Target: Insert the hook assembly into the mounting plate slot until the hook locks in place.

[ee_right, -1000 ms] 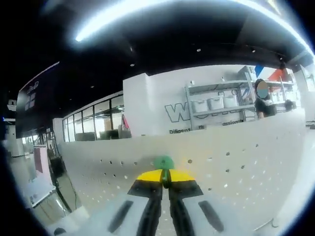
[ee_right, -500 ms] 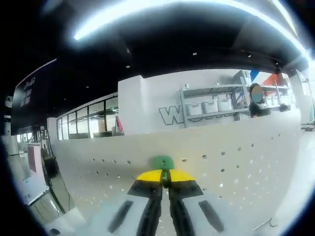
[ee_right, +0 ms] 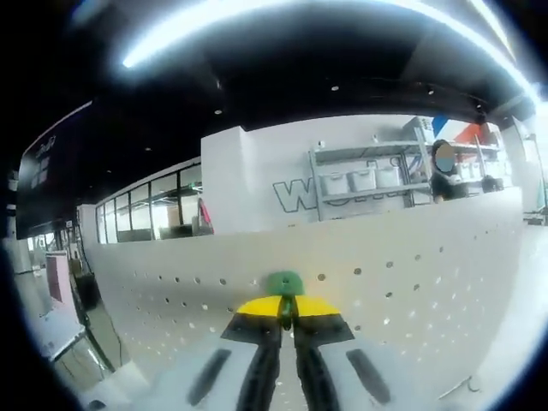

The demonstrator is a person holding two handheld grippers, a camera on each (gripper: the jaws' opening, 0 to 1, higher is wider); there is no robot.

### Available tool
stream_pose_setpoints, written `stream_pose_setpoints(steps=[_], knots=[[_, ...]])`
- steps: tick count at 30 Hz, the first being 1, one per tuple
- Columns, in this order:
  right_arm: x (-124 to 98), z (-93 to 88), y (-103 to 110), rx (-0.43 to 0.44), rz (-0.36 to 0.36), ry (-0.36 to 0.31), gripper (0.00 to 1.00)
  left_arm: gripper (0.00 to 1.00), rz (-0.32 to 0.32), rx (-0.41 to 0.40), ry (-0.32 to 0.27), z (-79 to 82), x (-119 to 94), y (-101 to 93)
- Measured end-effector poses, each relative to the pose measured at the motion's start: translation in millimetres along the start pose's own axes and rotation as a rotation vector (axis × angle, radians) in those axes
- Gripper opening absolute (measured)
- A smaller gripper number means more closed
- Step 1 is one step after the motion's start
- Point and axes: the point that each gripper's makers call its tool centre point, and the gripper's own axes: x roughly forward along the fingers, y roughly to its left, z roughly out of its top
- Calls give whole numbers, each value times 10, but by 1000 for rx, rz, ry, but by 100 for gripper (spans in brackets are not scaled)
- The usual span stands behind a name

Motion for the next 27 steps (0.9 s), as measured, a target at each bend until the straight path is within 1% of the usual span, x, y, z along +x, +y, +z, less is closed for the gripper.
stream_pose_setpoints(steps=[1,4,5,7,9,11,12,13,14,17,18,20,21,22,24,27], knots=[[-11,-17,31,8,15,11,4,94,0,0,-1,4,-2,-4],[-36,-40,14,8,14,13,5,94,2,-6,-13,16,-17,-5],[-47,-49,31,33,25,19,6,94,4,-7,-11,6,-27,-4],[-53,-55,44,45,35,26,10,94,11,-6,-7,-15,-49,2],[-83,-31,53,43,39,25,14,94,16,-11,-8,-26,-71,10],[-122,11,50,45,46,17,14,94,20,-15,-9,-33,-89,8],[-145,39,38,67,42,8,15,94,20,-15,-8,-38,-93,3],[-178,96,55,123,48,-12,15,94,18,-14,-5,-46,-98,-5],[-202,130,63,139,55,-23,17,94,13,-15,-7,-51,-102,-22],[-287,191,78,84,63,-28,18,95,6,-31,-8,-65,-104,-67],[-302,203,78,82,68,-28,19,95,6,-31,-5,-78,-107,-88],[-346,234,61,96,79,-25,20,95,6,-29,-1,-98,-120,-120],[-359,218,68,122,88,-11,20,95,5,-29,0,-105,-124,-130],[-380,165,92,155,108,25,21,95,5,-30,4,-118,-127,-140],[-412,180,59,141,106,15,21,95,3,-32,9,-128,-135,-155],[-497,166,49,130,120,26,22,96,7,-26,9,-122,-154,-165]])
